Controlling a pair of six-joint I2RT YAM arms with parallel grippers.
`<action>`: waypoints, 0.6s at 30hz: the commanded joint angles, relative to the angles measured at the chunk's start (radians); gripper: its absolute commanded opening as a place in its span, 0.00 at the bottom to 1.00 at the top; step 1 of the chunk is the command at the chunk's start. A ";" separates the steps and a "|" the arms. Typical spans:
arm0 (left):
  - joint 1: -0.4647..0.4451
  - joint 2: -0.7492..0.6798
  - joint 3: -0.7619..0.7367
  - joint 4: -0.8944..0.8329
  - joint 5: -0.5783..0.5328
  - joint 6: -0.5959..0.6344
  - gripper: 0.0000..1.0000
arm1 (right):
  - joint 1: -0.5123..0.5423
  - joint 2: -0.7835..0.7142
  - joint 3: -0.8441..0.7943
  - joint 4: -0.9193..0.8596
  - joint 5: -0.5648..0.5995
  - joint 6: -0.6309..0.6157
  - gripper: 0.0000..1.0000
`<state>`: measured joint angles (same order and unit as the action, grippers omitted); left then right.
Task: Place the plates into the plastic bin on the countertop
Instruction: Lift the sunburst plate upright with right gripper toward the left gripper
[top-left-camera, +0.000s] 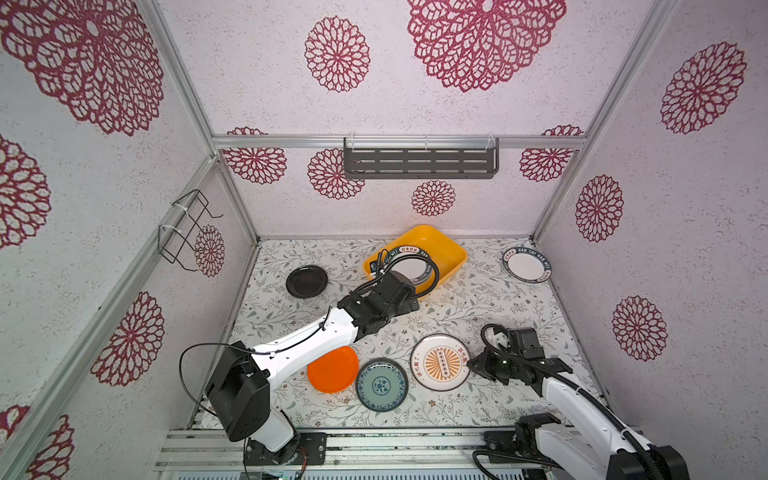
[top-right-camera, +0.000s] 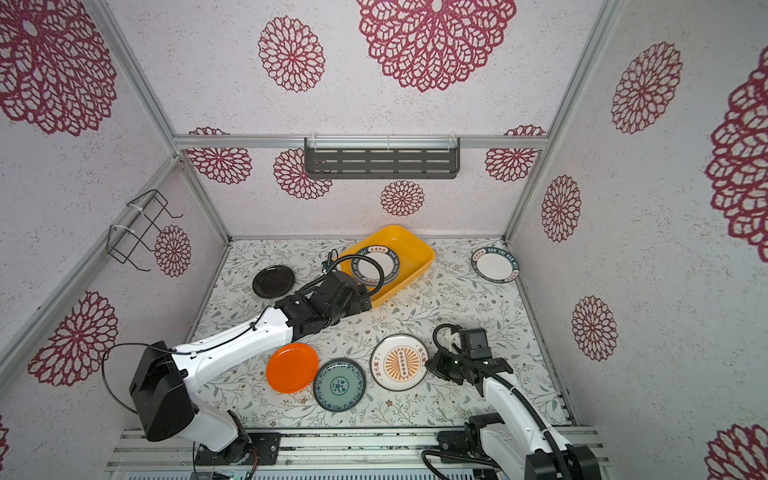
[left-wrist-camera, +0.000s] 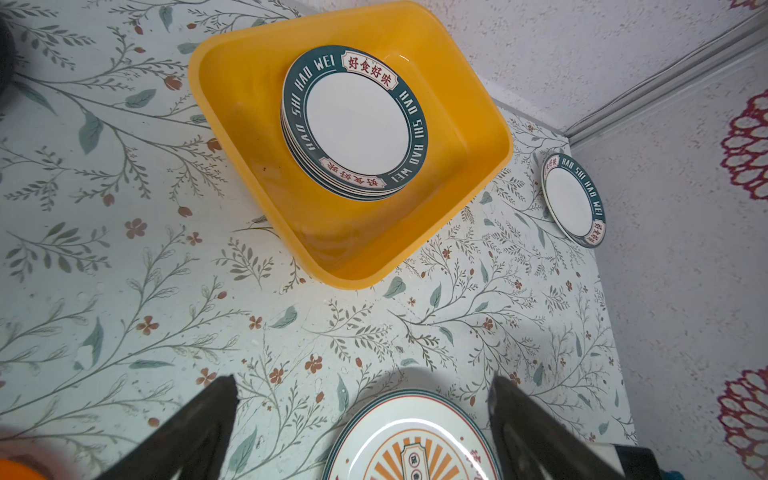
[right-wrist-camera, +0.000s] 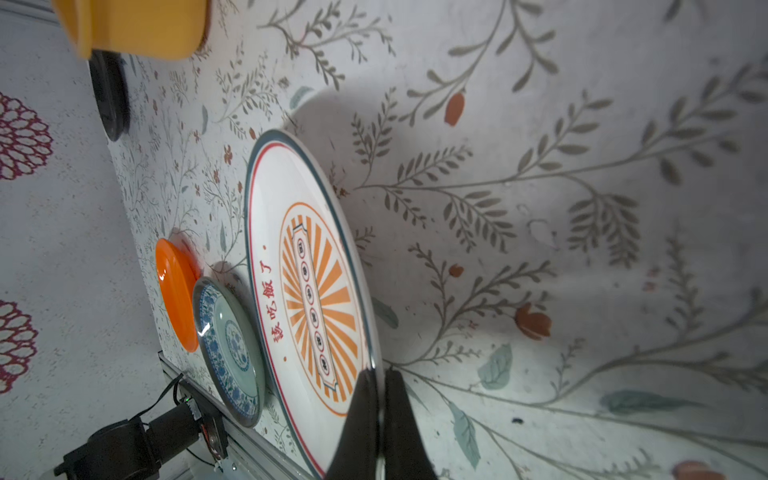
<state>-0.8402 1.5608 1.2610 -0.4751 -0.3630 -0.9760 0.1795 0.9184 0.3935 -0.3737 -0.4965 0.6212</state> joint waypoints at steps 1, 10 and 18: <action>-0.003 -0.063 -0.011 0.009 -0.042 -0.004 0.97 | -0.004 -0.031 0.084 0.004 0.014 0.051 0.00; 0.048 -0.102 -0.061 0.175 0.204 0.086 0.98 | -0.012 -0.028 0.257 -0.013 0.023 0.081 0.00; 0.130 -0.067 -0.086 0.303 0.444 0.099 0.97 | -0.033 0.053 0.407 0.030 -0.003 0.097 0.00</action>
<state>-0.7376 1.4715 1.1881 -0.2554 -0.0422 -0.8986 0.1585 0.9565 0.7399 -0.4030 -0.4706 0.6865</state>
